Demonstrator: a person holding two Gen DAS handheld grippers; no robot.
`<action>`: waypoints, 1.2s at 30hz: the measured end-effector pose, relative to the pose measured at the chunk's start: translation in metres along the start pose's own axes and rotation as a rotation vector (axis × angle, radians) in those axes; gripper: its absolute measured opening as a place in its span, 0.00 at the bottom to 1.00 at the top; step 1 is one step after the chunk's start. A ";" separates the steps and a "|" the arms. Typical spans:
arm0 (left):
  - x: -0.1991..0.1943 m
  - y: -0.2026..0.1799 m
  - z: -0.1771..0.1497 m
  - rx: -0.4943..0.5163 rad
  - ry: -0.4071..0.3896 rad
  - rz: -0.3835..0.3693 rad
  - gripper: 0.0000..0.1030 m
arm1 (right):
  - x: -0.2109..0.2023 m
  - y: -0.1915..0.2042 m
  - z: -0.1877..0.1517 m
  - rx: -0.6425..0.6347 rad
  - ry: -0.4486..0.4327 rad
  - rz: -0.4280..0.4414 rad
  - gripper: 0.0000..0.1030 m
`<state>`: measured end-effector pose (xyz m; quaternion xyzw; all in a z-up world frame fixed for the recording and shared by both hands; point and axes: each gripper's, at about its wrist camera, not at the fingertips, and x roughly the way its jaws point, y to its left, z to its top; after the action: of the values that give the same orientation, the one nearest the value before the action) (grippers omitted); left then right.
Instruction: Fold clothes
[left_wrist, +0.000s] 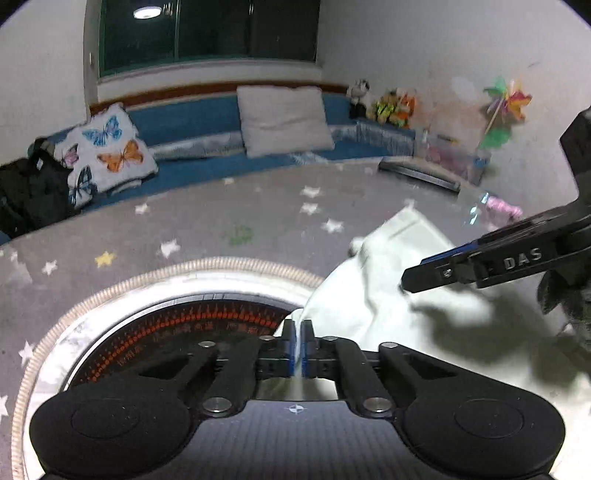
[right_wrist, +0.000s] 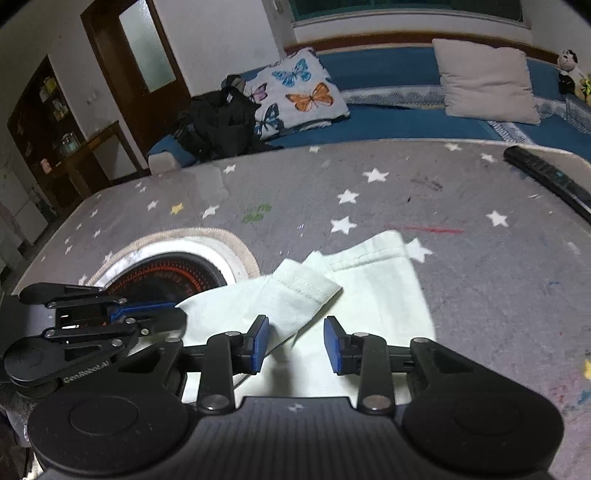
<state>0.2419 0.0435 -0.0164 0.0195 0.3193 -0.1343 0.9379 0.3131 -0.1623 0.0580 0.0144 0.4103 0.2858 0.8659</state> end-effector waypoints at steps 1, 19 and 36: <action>-0.007 -0.006 0.001 0.012 -0.022 -0.011 0.01 | -0.005 -0.001 0.001 0.002 -0.011 -0.001 0.31; -0.053 -0.083 -0.022 0.284 -0.059 -0.241 0.26 | -0.014 -0.005 -0.014 0.010 0.011 -0.012 0.32; 0.007 -0.042 0.011 -0.125 0.056 -0.155 0.43 | -0.031 -0.028 -0.029 0.069 -0.016 -0.020 0.33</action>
<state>0.2425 0.0005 -0.0102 -0.0600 0.3539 -0.1855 0.9147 0.2903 -0.2070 0.0535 0.0423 0.4131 0.2625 0.8710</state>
